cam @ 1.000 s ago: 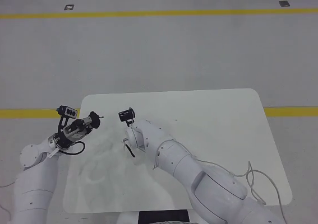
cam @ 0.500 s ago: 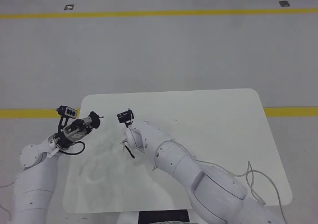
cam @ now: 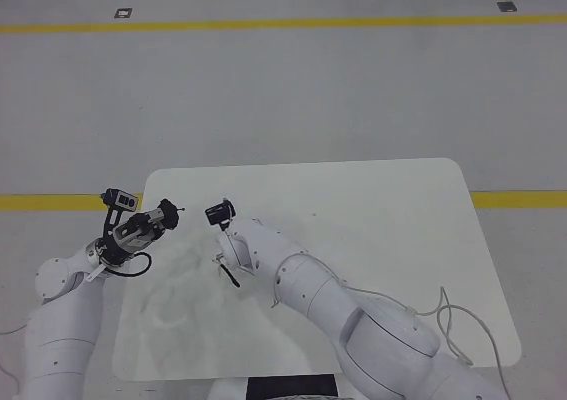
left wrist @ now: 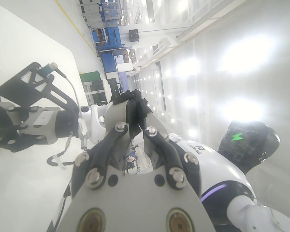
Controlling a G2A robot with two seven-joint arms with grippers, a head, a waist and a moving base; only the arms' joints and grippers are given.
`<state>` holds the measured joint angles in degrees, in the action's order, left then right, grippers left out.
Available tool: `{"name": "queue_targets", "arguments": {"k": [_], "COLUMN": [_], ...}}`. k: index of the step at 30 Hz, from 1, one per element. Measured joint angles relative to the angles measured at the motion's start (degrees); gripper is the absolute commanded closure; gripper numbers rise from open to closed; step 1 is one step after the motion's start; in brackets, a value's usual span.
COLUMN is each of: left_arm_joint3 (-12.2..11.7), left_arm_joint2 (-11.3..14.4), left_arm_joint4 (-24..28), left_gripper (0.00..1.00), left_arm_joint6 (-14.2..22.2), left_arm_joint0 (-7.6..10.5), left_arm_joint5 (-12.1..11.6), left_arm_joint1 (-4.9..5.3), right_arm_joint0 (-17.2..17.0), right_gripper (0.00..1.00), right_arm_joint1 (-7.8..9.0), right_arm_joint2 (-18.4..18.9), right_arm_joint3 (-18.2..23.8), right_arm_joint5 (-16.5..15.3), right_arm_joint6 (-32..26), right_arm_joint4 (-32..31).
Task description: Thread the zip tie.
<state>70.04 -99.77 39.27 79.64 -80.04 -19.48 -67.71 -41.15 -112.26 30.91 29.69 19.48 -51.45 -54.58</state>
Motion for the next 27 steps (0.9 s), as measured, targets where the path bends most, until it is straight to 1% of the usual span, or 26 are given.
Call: {"name": "queue_targets", "arguments": {"k": [2,8,11,14,16,18,27], "left_arm_joint3": [0.0,0.0,0.0,0.0,0.0,0.0,0.0], "left_arm_joint2": [0.0,0.0,0.0,0.0,0.0,0.0,0.0], "left_arm_joint4": [0.0,0.0,0.0,0.0,0.0,0.0,0.0], "left_gripper": [1.00,1.00,1.00,1.00,1.00,1.00,1.00], "left_arm_joint6": [0.0,0.0,0.0,0.0,0.0,0.0,0.0], "left_arm_joint0": [0.00,0.00,0.00,0.00,0.00,0.00,0.00], "left_arm_joint5": [0.0,0.0,0.0,0.0,0.0,0.0,0.0], "left_arm_joint1": [0.00,0.00,0.00,0.00,0.00,0.00,0.00], "right_arm_joint0": [-0.1,-0.2,-0.2,-0.2,-0.2,-0.2,0.1], "right_gripper": [0.67,0.73,0.78,0.88,0.92,0.94,0.91], "right_arm_joint1": [-0.02,-0.08,-0.10,-0.14,-0.15,-0.17,-0.22], "right_arm_joint2": [-0.2,-0.5,-0.6,-0.5,-0.5,-0.4,0.0], "right_arm_joint3": [0.0,-0.3,-0.4,-0.6,-0.7,-0.8,-1.0], "right_arm_joint5": [0.0,-0.1,0.0,0.0,0.0,0.0,0.0], "right_arm_joint6": [-0.1,-0.4,-0.5,-0.4,-0.4,-0.3,0.4], "right_arm_joint4": [0.0,-0.4,-0.6,-0.8,-0.8,-0.9,-1.2]}}
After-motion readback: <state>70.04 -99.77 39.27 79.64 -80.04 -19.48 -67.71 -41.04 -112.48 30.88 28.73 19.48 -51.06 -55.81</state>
